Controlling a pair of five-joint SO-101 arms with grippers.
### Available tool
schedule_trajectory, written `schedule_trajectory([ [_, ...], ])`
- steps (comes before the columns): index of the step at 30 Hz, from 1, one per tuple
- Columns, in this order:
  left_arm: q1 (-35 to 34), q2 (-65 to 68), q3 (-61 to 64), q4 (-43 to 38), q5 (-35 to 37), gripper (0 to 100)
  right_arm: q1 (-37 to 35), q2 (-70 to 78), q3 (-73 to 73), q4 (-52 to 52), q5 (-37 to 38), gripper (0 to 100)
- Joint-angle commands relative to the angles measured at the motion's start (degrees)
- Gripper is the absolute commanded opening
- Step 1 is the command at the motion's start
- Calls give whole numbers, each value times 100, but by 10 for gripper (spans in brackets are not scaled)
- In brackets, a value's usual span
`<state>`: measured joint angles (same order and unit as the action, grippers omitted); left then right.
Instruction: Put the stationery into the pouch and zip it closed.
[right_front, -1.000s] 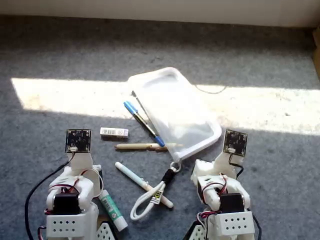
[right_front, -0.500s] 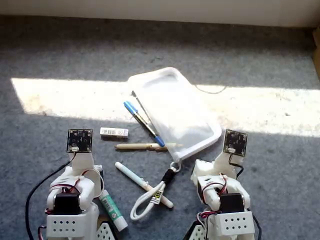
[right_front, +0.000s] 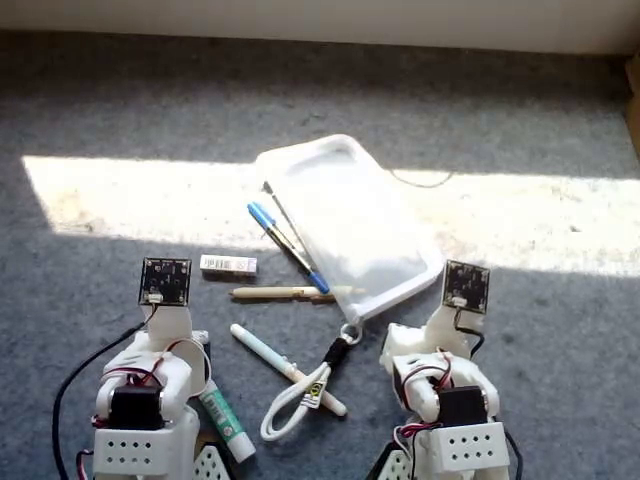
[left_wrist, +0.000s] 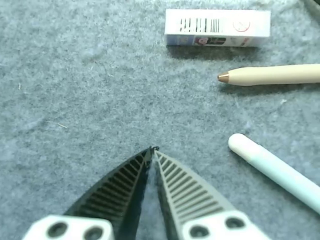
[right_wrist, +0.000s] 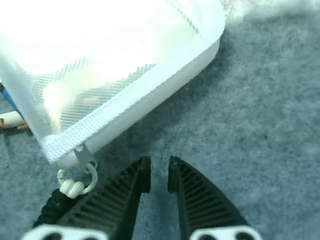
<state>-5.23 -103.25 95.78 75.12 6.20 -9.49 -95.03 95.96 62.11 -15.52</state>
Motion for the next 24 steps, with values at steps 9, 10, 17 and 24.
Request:
schedule_trajectory([
  [9,-541,-57,-84,0,-782,7,1244,-13,-2220,1007,-18,63],
  [10,-593,-57,-84,0,-1002,7,1244,-13,-2475,1130,-18,63],
  [17,-629,-57,66,-281,-1029,6,620,163,-4101,1982,-26,63],
  [24,-646,-57,75,-255,-1055,6,-400,2132,-5437,2642,-440,67],
])
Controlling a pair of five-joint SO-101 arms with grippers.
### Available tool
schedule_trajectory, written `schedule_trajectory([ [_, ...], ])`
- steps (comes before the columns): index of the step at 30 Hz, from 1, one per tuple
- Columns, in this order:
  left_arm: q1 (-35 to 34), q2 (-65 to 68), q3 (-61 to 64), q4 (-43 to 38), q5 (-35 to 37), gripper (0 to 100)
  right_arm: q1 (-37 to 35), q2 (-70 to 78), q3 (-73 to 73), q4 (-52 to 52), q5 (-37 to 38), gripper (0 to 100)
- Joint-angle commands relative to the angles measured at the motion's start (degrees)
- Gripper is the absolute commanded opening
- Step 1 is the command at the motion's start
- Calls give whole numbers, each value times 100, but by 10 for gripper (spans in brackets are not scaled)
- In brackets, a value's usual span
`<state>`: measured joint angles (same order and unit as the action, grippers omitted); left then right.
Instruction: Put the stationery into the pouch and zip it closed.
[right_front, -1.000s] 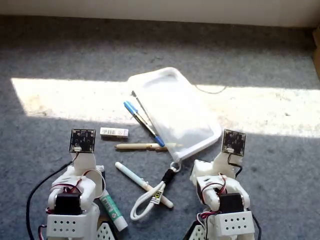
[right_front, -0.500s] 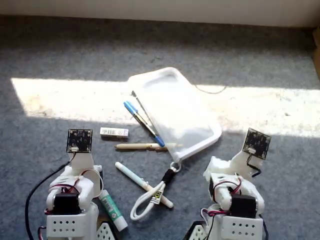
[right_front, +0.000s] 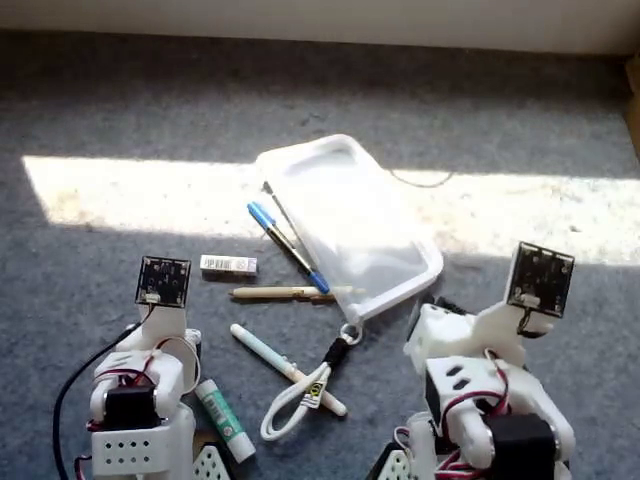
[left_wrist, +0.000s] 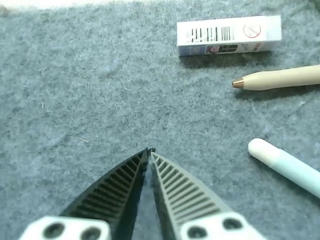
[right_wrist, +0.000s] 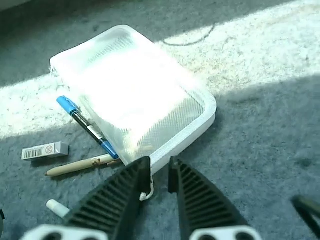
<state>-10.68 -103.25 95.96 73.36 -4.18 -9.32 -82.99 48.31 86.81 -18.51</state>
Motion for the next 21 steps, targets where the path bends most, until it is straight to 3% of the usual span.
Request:
schedule_trajectory([
  [1,-101,-57,57,-79,-18,7,-558,1209,-813,224,-141,67],
  [6,-101,-57,57,-70,-18,7,-1314,1903,-1086,215,-536,88],
  [12,-101,-57,66,-70,-18,7,-2167,2000,-760,101,-1512,299],
  [21,-101,-57,66,-88,-9,7,-2756,2018,110,-927,-1767,296],
])
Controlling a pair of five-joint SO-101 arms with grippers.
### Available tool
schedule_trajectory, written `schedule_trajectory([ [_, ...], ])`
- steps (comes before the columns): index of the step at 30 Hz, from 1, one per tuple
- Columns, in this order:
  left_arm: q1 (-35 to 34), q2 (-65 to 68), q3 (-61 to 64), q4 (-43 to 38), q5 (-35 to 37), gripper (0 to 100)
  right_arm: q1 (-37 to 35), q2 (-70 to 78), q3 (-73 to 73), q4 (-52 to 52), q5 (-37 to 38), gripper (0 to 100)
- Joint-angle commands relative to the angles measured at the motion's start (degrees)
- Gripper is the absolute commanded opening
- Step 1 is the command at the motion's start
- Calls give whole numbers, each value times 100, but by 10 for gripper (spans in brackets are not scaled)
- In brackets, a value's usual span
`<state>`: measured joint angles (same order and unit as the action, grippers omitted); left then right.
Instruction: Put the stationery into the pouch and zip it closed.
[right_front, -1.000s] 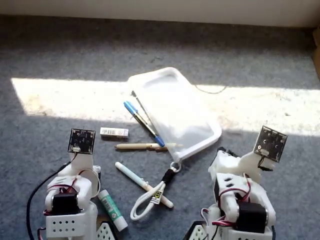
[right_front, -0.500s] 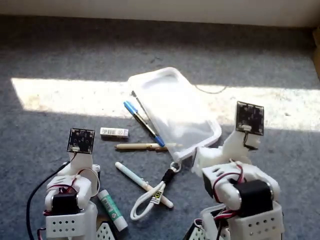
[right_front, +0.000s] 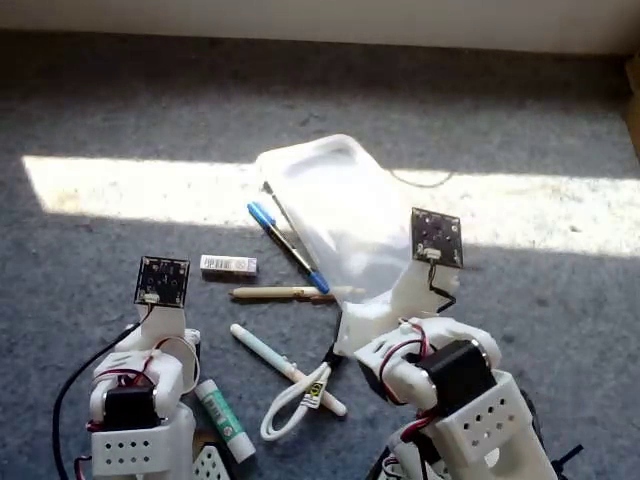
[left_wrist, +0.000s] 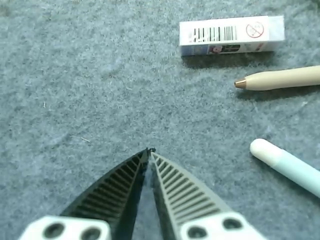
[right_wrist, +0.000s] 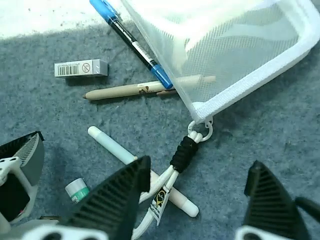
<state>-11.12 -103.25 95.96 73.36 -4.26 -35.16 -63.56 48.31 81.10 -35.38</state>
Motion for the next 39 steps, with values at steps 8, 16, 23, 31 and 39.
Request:
schedule_trajectory([
  [8,-57,-57,66,-97,9,7,-980,435,1499,-1587,-501,296],
  [16,-57,-57,66,-97,9,7,-989,2229,1218,-2167,-905,296],
  [23,-57,-57,66,-97,9,7,-998,2721,1015,-2211,-932,296],
  [31,-57,-57,66,-97,9,7,-1007,2756,1068,-2396,-1108,296],
  [39,-57,-57,66,-97,9,7,-1007,2756,1270,-2668,-1081,202],
])
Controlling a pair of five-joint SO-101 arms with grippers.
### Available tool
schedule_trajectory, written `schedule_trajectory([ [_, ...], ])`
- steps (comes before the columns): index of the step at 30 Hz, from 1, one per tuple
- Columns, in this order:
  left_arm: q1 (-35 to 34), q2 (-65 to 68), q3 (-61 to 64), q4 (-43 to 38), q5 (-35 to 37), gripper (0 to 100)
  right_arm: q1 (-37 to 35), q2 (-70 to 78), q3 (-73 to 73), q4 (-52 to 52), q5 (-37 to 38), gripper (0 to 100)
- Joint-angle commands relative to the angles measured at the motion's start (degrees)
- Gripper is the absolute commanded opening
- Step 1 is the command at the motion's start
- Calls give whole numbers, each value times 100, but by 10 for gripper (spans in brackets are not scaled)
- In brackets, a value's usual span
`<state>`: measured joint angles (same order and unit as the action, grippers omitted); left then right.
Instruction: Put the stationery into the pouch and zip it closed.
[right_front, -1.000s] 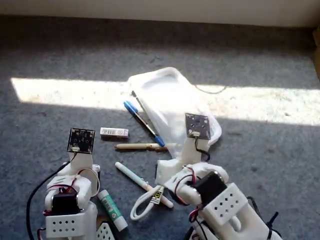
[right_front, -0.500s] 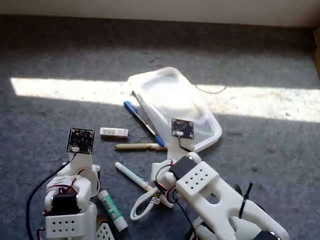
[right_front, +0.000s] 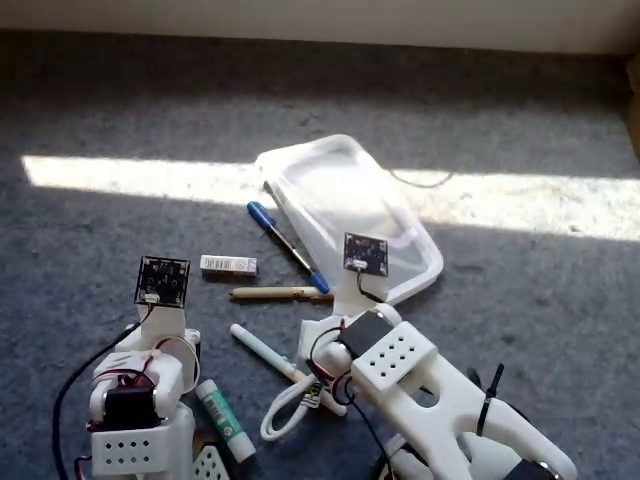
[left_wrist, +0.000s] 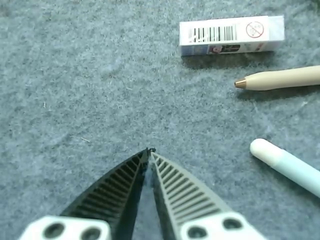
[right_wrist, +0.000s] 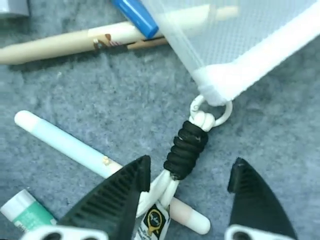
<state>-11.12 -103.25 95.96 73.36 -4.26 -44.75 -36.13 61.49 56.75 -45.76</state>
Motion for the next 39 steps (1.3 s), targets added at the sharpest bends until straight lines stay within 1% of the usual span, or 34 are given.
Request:
schedule_trajectory([
  [1,-57,-57,66,-88,9,7,-48,13,-13,-277,-44,203],
  [20,-57,-57,66,-79,9,7,-57,31,171,-295,-44,203],
  [29,-57,-57,66,-70,9,7,-31,1376,40,-295,-44,203],
  [32,-57,-57,66,-70,9,7,-13,1376,-127,-295,-44,203],
  [39,-57,-57,66,-70,0,7,286,1226,-145,-286,-44,199],
])
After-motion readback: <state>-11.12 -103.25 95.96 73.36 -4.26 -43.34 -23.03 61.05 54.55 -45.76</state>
